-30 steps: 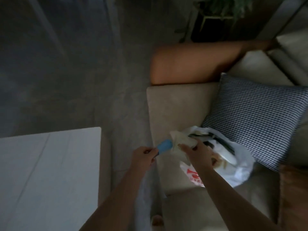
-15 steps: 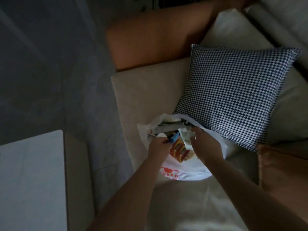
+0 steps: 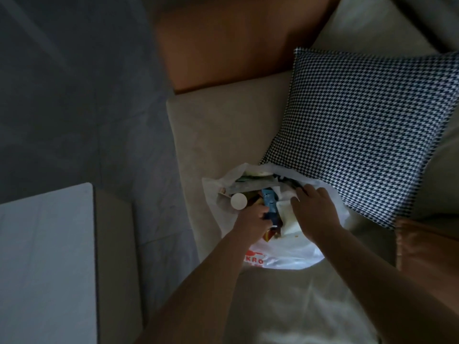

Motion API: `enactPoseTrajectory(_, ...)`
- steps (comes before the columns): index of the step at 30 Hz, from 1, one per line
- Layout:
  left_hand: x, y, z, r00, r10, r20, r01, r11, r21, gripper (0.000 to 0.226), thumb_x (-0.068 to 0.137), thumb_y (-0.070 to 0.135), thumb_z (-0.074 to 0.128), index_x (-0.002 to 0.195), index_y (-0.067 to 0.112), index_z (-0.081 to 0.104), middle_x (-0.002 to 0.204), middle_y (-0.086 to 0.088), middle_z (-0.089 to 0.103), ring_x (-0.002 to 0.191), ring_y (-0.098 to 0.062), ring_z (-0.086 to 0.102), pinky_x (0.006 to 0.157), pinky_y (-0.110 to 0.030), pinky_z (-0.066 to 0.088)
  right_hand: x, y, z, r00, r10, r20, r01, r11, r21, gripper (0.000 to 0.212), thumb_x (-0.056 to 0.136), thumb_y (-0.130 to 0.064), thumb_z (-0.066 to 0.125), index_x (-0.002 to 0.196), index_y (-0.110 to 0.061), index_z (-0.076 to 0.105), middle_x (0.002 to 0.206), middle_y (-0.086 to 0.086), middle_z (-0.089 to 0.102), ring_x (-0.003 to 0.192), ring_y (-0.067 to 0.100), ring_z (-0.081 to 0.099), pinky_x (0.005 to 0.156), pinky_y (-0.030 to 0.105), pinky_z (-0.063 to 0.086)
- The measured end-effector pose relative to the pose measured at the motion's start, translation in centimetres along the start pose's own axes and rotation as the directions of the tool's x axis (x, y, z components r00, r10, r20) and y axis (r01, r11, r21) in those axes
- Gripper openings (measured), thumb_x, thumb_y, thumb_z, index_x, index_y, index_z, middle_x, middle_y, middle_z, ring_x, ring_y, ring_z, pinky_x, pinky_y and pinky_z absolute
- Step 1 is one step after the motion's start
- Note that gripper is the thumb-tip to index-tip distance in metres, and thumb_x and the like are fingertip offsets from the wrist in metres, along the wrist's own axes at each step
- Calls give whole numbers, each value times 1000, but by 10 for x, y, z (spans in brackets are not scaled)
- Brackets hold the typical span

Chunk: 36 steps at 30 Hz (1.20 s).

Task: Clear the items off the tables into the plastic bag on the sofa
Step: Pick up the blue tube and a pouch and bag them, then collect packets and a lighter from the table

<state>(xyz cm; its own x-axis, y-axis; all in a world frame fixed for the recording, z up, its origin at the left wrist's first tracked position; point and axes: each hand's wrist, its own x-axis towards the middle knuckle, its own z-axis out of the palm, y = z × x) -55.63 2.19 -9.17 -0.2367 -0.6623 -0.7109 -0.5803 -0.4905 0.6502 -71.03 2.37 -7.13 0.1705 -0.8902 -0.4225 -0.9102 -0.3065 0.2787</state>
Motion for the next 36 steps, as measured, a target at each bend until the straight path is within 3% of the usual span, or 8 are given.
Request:
enactPoseTrajectory(3, 0, -5, -5, 1000, -21, -23, 21, 1000, 5, 49, 89, 11, 60, 136, 11, 48, 136, -10, 54, 122, -22, 54, 103, -29, 41, 2, -2, 1, 997, -74, 3, 74, 996, -42, 42, 85, -19, 61, 126, -11, 52, 140, 14, 43, 136, 31, 29, 110, 42, 25)
enactPoseTrajectory(6, -8, -7, -14, 998, -24, -66, 27, 998, 52, 44, 90, 19, 60, 133, 14, 51, 131, -8, 58, 117, -21, 56, 101, -30, 43, 5, -11, -3, 993, -119, -3, 119, 993, 16, 43, 89, -26, 57, 130, -14, 48, 137, 11, 49, 134, 29, 36, 110, 43, 27)
enactPoseTrajectory(10, -25, -12, -32, 997, -4, -82, 19, 982, 188, 33, 94, 32, 54, 121, 14, 60, 121, -7, 63, 111, -22, 59, 98, -33, 46, 11, -38, -18, 995, -97, 5, 94, 979, 181, 37, 91, -36, 52, 124, -20, 50, 118, 4, 61, 115, 20, 53, 104, 37, 35)
enactPoseTrajectory(14, -43, -32, -54, 994, -19, -104, 47, 961, 273, 38, 94, 34, 52, 129, 18, 53, 129, -4, 58, 116, -21, 56, 99, -32, 45, 13, -71, -32, 996, -68, -64, 84, 951, 298, 27, 96, -37, 42, 109, -20, 58, 99, 1, 68, 93, 17, 64, 87, 31, 46)
enactPoseTrajectory(19, -72, -77, -89, 985, -93, -143, 137, 929, 343, 41, 93, 41, 51, 130, 22, 53, 133, 0, 55, 123, -19, 51, 103, -36, 42, 16, -122, -45, 973, -227, 30, 208, 932, 298, 35, 95, -39, 41, 123, -19, 48, 114, 3, 61, 104, 20, 58, 92, 35, 46)
enactPoseTrajectory(22, -98, -112, -110, 963, -159, -219, 219, 934, 283, 45, 91, 45, 52, 131, 24, 52, 135, 1, 54, 127, -18, 49, 108, -34, 37, 15, -163, -52, 946, -317, 68, 290, 922, 258, 43, 96, -38, 38, 134, -20, 41, 128, 4, 54, 117, 22, 51, 98, 36, 40)
enactPoseTrajectory(28, -163, -194, -138, 891, -296, -343, 349, 931, 105, 55, 74, 53, 48, 120, 25, 60, 125, -1, 62, 121, -19, 56, 103, -31, 43, -4, -268, -73, 864, -501, 52, 479, 849, 221, 39, 93, -34, 43, 129, -20, 48, 128, 4, 57, 120, 23, 51, 97, 32, 39)
enactPoseTrajectory(36, -272, -327, -153, 778, -454, -435, 475, 878, -67, 39, 90, 45, 48, 127, 32, 54, 134, 5, 56, 126, -16, 50, 102, -31, 41, -54, -409, -93, 722, -692, 17, 684, 717, 134, 45, 92, -35, 45, 136, -23, 40, 129, 1, 56, 121, 22, 51, 100, 35, 39)
